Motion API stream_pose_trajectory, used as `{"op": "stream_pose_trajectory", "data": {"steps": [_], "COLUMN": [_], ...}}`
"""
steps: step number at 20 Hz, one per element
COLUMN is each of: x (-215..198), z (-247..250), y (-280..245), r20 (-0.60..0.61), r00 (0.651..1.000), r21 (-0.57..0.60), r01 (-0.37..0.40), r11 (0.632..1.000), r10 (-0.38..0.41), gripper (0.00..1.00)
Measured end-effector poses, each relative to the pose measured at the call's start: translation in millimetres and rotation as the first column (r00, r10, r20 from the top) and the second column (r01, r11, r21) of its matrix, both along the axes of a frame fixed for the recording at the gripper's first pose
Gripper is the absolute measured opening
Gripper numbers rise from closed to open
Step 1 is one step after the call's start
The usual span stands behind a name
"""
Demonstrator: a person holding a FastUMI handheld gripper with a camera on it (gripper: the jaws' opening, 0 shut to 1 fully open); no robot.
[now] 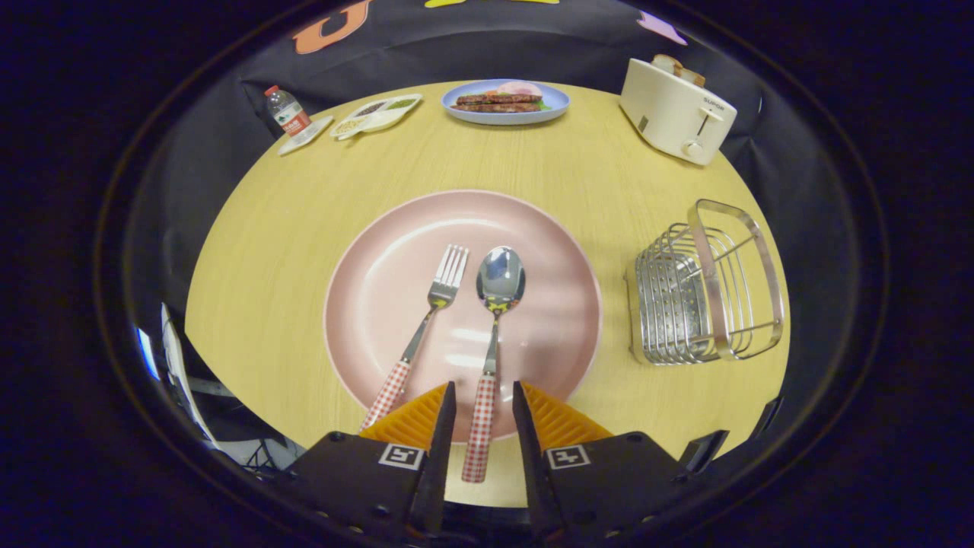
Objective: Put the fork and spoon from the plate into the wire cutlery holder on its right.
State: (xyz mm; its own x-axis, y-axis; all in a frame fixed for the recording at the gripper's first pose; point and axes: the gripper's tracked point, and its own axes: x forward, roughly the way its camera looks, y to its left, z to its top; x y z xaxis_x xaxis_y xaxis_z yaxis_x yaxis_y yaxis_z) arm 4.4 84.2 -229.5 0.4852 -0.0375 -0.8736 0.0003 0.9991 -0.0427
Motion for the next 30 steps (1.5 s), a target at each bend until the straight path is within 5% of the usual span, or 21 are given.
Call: {"op": "stream_pose_trajectory", "data": {"steps": [3, 5, 12, 17, 22, 30], "x": [-7, -11, -47, -67, -74, -48], "z": [3, 12, 110, 171, 162, 140], "y": [7, 8, -19, -88, -132, -139], "r20": [-0.036, -0.046, -0.038, -0.082, -0.197, -0.34], "r00": [0.999, 0.999, 0.999, 0.991, 0.962, 0.927], "r21": [0.034, 0.062, 0.062, -0.03, -0.058, -0.052], "r01": [-0.008, -0.004, -0.009, 0.104, 0.182, 0.152], "r11": [0.999, 0.998, 0.998, 0.994, 0.981, 0.987], "r10": [0.01, 0.006, 0.012, -0.106, -0.19, -0.161], "gripper": [0.11, 0.02, 0.02, 0.02, 0.02, 0.01]}}
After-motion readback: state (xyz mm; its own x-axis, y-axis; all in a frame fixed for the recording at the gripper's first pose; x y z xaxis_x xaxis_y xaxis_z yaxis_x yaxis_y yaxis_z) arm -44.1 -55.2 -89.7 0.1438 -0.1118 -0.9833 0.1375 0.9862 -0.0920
